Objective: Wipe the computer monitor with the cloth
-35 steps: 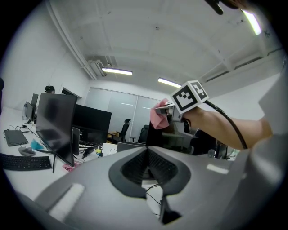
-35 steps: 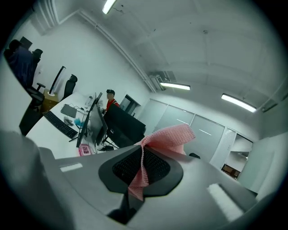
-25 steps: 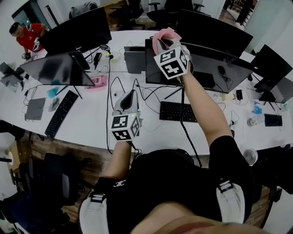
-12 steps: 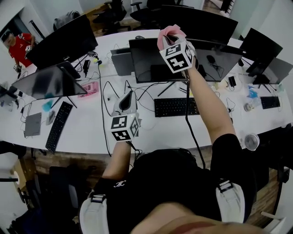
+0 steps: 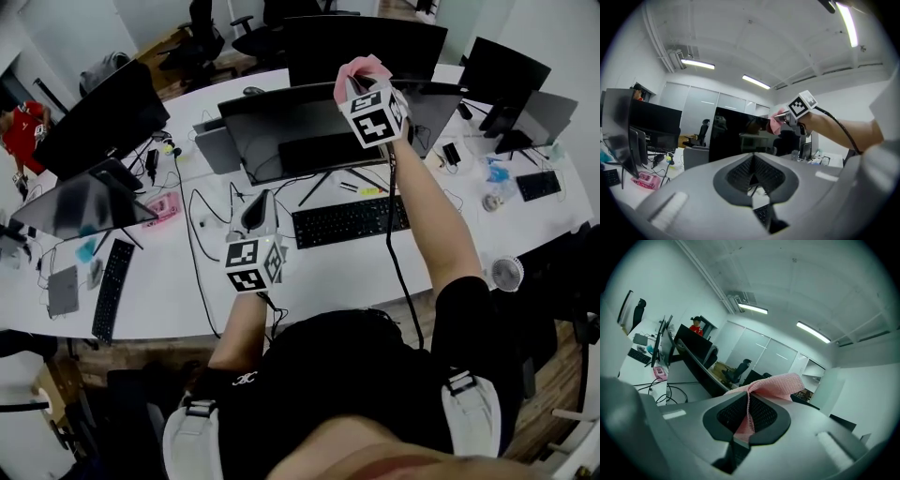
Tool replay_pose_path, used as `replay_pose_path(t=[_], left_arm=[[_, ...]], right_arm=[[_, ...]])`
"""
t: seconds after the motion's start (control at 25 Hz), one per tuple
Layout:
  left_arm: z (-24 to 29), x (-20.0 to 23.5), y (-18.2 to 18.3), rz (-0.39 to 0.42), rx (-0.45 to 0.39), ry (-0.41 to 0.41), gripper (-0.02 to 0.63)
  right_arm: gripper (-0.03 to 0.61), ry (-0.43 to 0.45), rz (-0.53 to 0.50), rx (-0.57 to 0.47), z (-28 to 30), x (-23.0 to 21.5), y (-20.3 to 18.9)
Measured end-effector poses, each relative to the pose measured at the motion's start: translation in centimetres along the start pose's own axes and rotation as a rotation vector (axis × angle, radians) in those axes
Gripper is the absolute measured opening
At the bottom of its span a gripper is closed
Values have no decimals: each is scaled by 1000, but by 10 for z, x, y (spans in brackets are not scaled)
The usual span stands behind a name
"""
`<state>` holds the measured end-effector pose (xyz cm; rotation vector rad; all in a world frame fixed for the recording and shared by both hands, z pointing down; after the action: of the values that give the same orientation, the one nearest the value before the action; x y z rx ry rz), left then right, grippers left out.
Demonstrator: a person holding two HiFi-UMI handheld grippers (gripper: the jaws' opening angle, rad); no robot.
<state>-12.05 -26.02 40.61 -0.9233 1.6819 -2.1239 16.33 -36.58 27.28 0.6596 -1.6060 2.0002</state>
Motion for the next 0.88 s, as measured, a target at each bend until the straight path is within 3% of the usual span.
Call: replay_pose_path(t=[0.4, 0.88], left_arm=[[46, -60, -12, 28, 31, -65, 49], [98, -135, -27, 65, 54, -112, 49]], right_arm=[[11, -90, 44, 80, -19, -82, -81], [11, -137, 66, 120, -35, -164, -157]])
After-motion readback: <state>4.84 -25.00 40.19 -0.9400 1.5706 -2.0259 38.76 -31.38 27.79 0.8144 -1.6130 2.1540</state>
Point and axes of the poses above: the fingertips, and each gripper's own axes: z forward along the fingers, x to its left, y out of its top, the point moved 7 cm from there along -z, backward along the fingers, and after that the axes turned 11 degrees about -z, right-handed, at the moved point
